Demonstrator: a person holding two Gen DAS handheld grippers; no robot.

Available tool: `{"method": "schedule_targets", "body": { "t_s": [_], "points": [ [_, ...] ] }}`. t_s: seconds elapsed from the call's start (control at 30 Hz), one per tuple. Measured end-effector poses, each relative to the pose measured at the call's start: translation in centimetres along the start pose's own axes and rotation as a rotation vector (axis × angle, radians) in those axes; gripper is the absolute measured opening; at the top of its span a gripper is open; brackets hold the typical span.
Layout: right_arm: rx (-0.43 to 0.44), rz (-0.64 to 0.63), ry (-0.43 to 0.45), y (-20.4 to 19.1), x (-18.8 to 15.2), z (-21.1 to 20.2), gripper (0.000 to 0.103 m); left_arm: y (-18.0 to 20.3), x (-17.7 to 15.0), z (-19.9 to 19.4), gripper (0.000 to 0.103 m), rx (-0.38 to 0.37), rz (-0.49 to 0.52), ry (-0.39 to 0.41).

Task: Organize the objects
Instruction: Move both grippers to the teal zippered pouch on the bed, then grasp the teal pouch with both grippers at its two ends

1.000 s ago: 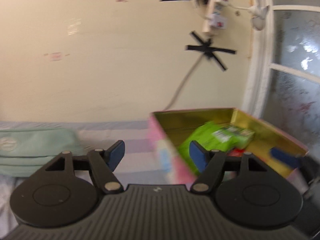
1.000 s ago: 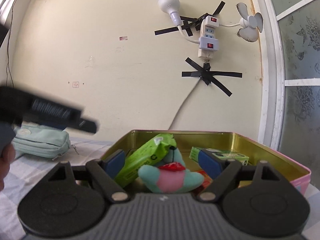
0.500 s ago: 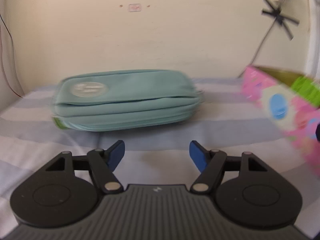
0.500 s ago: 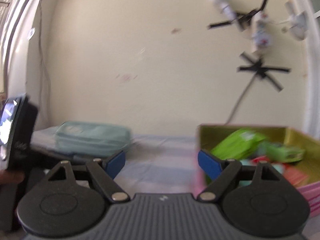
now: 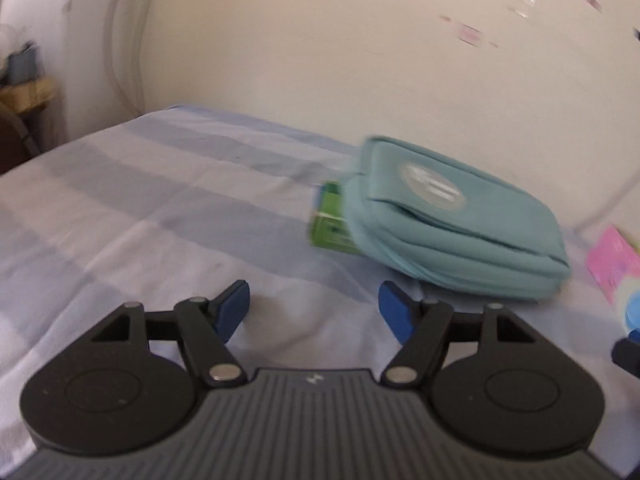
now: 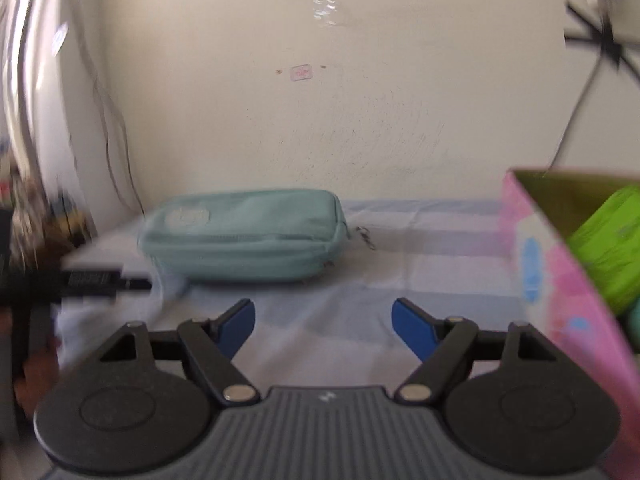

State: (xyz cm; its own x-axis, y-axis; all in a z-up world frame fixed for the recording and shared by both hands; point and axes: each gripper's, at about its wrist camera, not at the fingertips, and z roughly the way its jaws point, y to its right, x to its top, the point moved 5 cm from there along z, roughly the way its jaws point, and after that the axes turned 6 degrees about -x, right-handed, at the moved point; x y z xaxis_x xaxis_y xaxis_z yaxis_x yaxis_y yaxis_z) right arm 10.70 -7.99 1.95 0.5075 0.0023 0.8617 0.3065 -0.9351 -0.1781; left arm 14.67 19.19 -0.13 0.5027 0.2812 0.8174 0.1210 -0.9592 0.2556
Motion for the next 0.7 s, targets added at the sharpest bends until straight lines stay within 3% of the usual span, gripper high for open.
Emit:
{"method": "schedule_targets", "body": {
  "t_s": [0.17,0.27,0.3,0.37,0.4,0.53,0.6,0.7],
  "points": [
    [0.106,0.296,-0.018,2.0,2.4,5.5,0.08,1.0,0.0,0.4,0.073,-0.03,0.037,-0.006],
    [0.127,0.417,-0.055,2.7,3.3,8.7,0.08,1.3,0.1,0.4,0.073,-0.043,0.054,0.008],
    [0.141,0.444,-0.07,2.7,3.5,9.6,0.073,1.1,-0.1,-0.4,0.073,-0.048,0.057,0.017],
    [0.168,0.466,-0.091,2.4,3.5,10.6,0.05,1.1,-0.1,-0.4,0.073,-0.065,0.05,0.031],
    [0.165,0.462,-0.091,2.3,3.4,10.5,0.046,0.9,0.0,-0.5,0.073,-0.073,0.037,0.039],
    [0.187,0.407,-0.088,1.6,2.4,8.7,0.04,-0.7,0.7,-1.2,0.075,-0.11,-0.068,0.107],
    [0.194,0.408,-0.125,1.5,1.1,7.3,0.038,-2.0,1.1,-1.8,0.084,-0.11,-0.151,0.147],
    [0.223,0.397,-0.147,1.7,-0.9,4.1,0.033,-4.1,1.2,-1.6,0.087,-0.174,-0.304,0.139]
  ]
}}
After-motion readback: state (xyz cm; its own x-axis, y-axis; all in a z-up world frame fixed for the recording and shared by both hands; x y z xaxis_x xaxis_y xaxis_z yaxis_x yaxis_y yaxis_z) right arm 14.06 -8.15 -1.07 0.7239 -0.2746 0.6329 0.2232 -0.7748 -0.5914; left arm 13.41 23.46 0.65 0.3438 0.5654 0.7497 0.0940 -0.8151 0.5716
